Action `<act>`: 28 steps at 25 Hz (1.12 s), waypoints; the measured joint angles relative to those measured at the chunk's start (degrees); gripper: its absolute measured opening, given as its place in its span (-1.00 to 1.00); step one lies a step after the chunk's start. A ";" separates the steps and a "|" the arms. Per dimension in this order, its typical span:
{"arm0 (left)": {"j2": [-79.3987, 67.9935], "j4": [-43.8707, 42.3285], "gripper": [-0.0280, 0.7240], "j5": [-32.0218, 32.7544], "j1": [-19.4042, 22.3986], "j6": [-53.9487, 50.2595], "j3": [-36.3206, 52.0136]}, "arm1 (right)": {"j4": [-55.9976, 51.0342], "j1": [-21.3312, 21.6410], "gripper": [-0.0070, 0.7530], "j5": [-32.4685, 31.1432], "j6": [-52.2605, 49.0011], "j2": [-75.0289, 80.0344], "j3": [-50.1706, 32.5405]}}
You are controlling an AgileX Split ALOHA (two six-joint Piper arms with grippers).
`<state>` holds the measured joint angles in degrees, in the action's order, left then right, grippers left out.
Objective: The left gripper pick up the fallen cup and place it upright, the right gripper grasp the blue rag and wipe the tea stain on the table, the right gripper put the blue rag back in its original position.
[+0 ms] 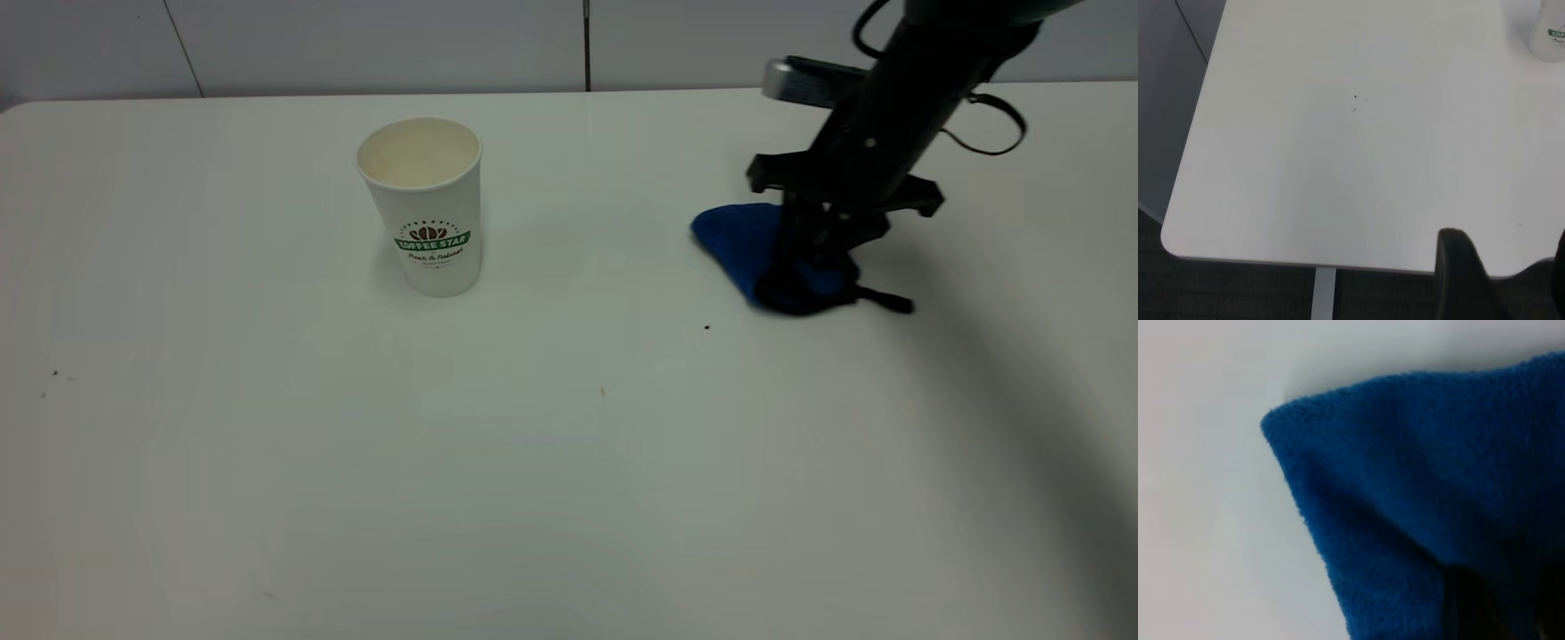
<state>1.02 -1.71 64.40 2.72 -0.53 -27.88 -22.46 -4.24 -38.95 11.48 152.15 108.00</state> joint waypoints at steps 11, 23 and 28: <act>0.00 0.00 0.04 0.00 0.00 0.00 0.00 | 7.81 11.62 0.18 -6.42 1.49 -1.21 0.06; 0.00 0.00 0.04 0.00 0.00 0.00 0.00 | 15.91 11.65 0.93 -25.99 2.55 -19.86 -0.52; 0.00 0.00 0.04 0.00 0.00 0.00 0.00 | 16.19 10.85 0.93 -30.00 2.32 -33.03 -2.48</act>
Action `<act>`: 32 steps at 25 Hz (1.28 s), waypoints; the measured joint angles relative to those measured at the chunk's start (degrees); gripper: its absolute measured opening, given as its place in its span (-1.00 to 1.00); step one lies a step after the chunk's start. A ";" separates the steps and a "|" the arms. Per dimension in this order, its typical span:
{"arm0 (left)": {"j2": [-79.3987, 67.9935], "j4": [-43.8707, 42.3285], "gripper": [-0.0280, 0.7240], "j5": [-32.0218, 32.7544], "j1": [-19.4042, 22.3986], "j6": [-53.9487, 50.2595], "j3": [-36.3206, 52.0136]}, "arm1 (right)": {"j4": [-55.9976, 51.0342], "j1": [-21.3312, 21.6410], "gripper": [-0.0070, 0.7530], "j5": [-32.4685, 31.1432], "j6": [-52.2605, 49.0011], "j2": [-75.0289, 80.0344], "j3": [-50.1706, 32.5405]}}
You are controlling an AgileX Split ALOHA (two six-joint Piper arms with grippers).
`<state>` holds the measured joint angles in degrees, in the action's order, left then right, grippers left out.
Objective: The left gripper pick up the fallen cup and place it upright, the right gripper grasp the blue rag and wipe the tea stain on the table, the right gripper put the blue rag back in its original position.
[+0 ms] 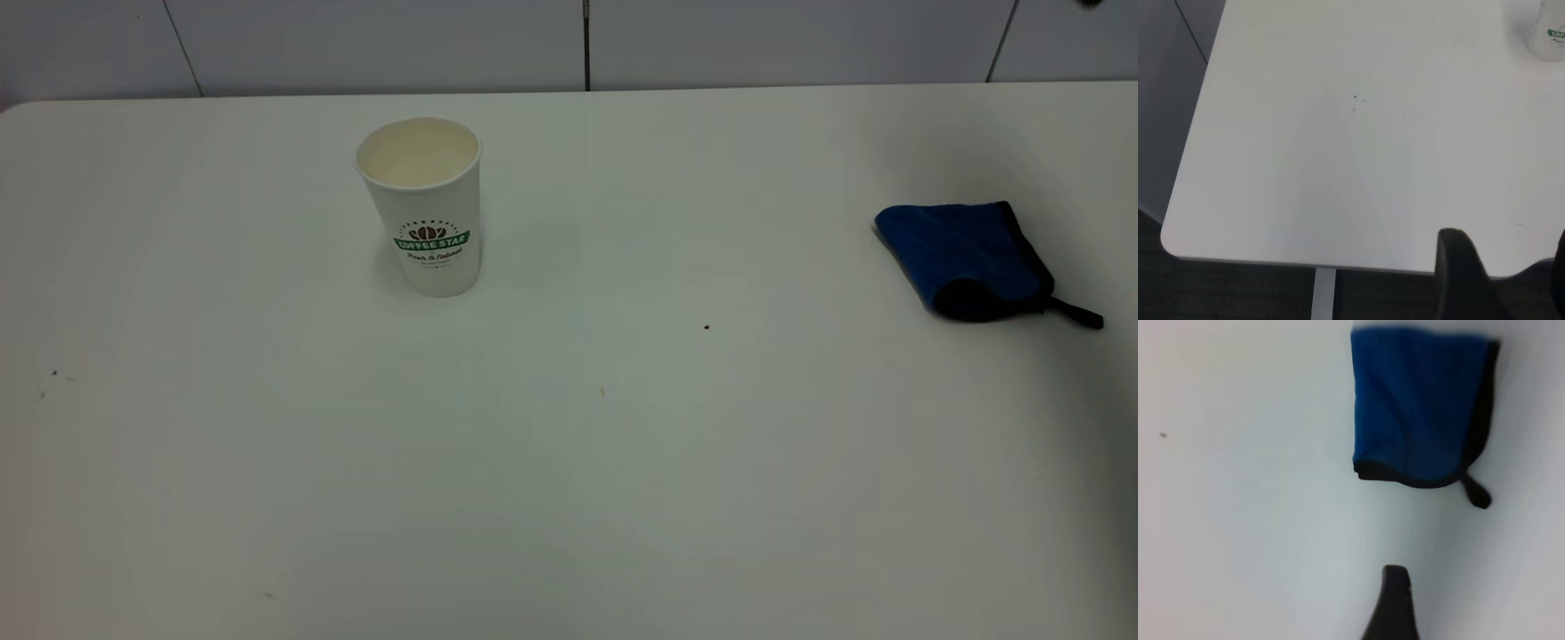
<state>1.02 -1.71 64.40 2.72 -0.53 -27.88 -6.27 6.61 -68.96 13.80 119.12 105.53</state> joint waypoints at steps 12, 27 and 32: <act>0.00 0.00 0.04 0.00 0.00 0.00 0.00 | 2.07 -4.99 0.93 -1.67 -8.00 -42.12 -31.40; 0.00 0.00 0.04 0.00 0.00 0.00 0.00 | 2.92 -4.99 0.84 1.35 -12.48 -83.54 -67.85; 0.00 0.00 0.04 0.00 0.00 0.00 0.00 | 4.91 -4.99 0.82 5.07 -14.11 -91.58 -75.00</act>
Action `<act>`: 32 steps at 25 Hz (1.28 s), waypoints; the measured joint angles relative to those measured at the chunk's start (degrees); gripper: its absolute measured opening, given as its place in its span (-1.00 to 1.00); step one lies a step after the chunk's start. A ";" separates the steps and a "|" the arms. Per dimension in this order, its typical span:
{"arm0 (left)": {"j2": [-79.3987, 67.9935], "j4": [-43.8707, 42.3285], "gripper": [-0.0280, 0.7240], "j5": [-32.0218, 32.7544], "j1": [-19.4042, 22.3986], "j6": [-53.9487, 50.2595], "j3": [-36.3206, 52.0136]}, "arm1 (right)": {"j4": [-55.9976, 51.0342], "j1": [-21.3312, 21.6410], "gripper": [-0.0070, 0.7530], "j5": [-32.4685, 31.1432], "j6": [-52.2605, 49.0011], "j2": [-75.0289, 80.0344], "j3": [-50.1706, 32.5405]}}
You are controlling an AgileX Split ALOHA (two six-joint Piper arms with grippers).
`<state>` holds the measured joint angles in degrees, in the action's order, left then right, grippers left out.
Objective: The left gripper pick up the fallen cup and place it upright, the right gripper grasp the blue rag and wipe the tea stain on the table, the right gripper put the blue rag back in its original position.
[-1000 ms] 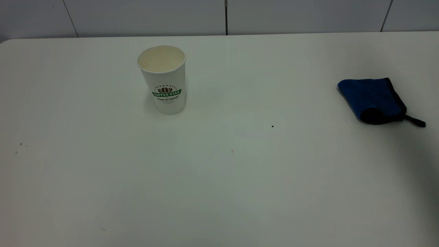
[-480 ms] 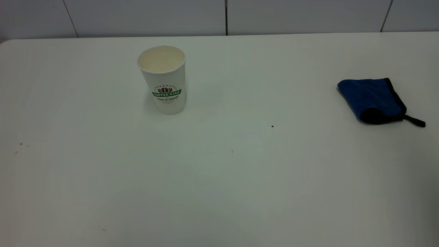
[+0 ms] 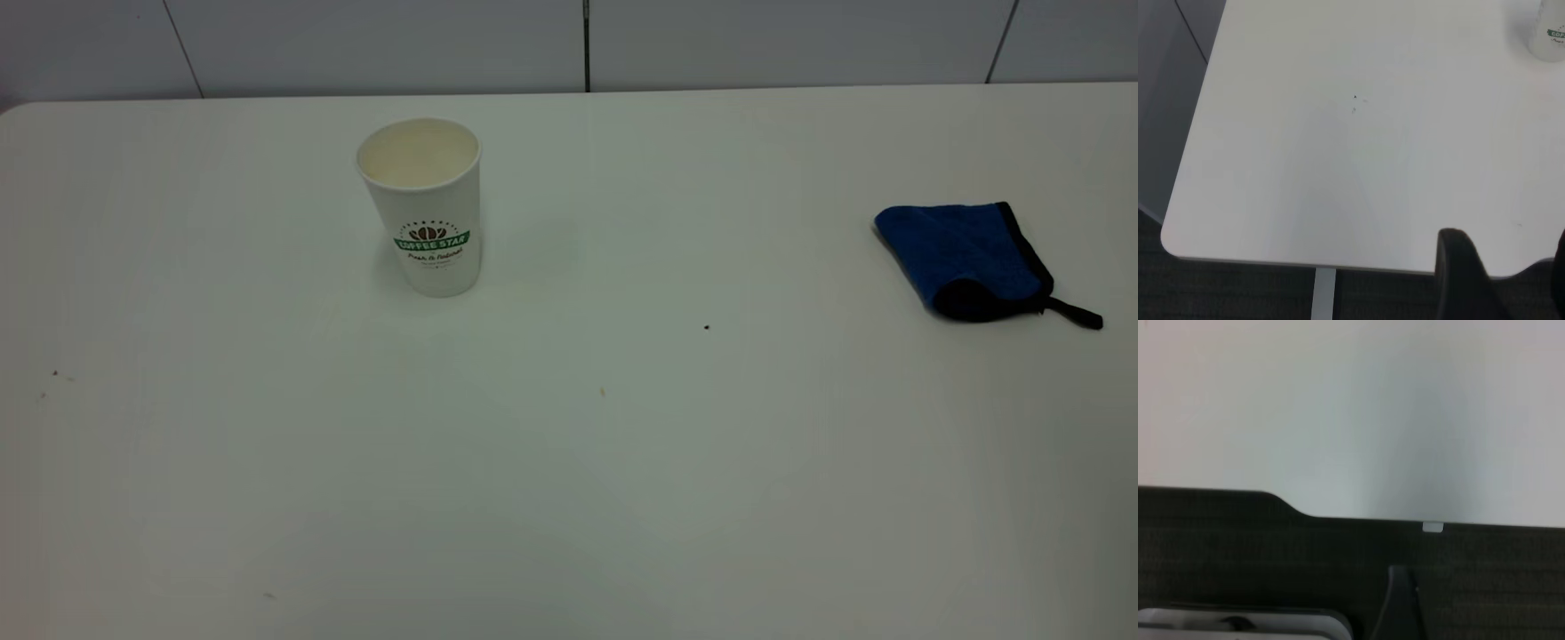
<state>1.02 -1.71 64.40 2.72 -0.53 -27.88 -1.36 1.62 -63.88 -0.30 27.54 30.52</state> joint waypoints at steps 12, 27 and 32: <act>0.00 0.00 0.04 0.00 0.00 0.00 0.00 | 1.36 0.00 0.73 0.96 -0.18 -10.45 -3.73; 0.00 0.00 0.04 0.00 0.00 0.00 0.00 | 1.04 0.05 -0.12 0.90 -0.18 -10.63 -3.73; 0.00 0.00 0.04 0.00 0.00 0.00 0.00 | 1.04 0.05 -0.36 0.91 -0.18 -13.73 -3.73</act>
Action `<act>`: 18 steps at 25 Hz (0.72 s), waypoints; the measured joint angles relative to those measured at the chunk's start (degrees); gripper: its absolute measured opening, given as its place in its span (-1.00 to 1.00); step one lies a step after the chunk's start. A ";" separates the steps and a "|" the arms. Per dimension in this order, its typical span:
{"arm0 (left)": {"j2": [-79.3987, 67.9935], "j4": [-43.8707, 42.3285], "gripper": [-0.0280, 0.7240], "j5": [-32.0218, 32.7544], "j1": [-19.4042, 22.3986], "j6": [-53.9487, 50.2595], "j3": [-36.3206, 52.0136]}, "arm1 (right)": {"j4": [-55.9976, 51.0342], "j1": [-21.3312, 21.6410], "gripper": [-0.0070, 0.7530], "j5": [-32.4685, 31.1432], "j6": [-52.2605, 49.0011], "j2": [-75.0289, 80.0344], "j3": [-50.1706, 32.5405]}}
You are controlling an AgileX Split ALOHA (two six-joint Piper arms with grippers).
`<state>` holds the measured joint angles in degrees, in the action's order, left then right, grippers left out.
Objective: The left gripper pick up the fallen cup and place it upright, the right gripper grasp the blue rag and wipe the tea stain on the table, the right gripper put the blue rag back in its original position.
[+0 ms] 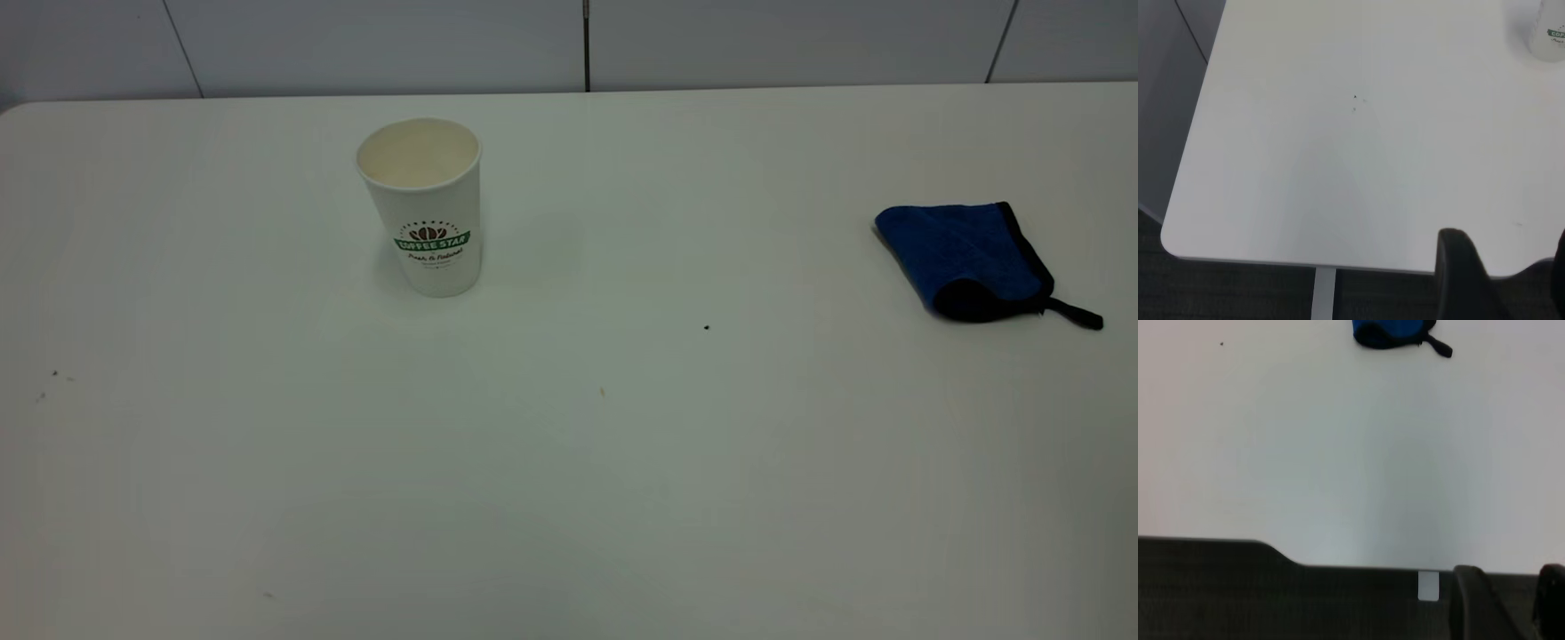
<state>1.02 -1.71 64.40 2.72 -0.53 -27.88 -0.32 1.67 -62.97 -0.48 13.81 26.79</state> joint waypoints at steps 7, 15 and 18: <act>0.00 0.00 0.04 0.00 0.00 0.00 0.00 | 0.32 0.00 -0.43 -0.47 0.00 -11.61 0.00; 0.00 0.00 0.04 0.00 0.00 0.00 0.00 | 0.32 0.00 -0.41 -0.85 0.00 -14.74 0.00; 0.00 0.00 0.04 0.00 0.00 0.00 0.00 | 0.32 0.00 -0.40 -0.85 -0.01 -14.74 0.00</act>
<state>1.02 -1.71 64.40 2.72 -0.53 -27.88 0.00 1.67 -63.82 -0.49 -0.94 26.79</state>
